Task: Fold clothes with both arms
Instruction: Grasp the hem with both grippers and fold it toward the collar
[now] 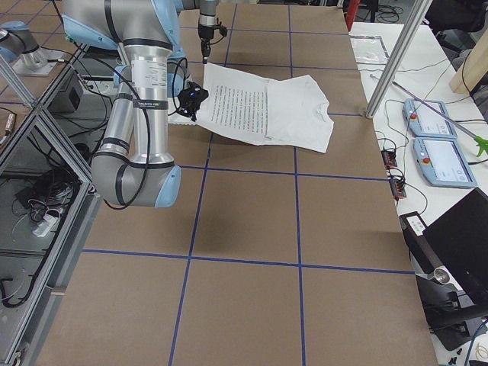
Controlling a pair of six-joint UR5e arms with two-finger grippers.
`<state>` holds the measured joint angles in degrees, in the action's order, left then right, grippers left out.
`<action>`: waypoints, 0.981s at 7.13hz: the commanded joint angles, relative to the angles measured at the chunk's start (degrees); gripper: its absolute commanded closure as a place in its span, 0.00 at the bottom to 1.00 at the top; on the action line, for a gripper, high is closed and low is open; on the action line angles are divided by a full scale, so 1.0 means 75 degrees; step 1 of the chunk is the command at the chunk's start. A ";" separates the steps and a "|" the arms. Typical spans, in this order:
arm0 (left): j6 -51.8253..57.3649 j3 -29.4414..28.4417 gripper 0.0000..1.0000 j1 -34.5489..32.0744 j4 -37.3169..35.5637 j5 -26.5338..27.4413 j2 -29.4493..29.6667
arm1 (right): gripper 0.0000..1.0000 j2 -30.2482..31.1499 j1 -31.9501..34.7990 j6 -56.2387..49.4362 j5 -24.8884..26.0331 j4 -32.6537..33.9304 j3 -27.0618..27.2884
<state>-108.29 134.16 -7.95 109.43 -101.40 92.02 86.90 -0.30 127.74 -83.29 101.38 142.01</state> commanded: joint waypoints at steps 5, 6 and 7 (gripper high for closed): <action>0.3806 -0.3417 1.00 -0.4138 0.0031 -0.0285 0.2959 | 1.00 -0.3112 0.4264 -0.4683 -0.1164 0.0641 -0.2874; 0.3833 -0.4193 1.00 -0.4607 0.0823 -0.0331 0.3174 | 1.00 -0.3521 0.4688 -0.5110 -0.1187 0.0279 -0.3808; 0.3961 -0.4932 1.00 -0.4739 0.1411 -0.0320 0.3327 | 1.00 -0.3676 0.5017 -0.5311 -0.1188 -0.0432 -0.4804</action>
<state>-79.89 104.20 -41.10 114.65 -103.69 115.05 61.51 33.69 91.04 -91.98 103.23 114.61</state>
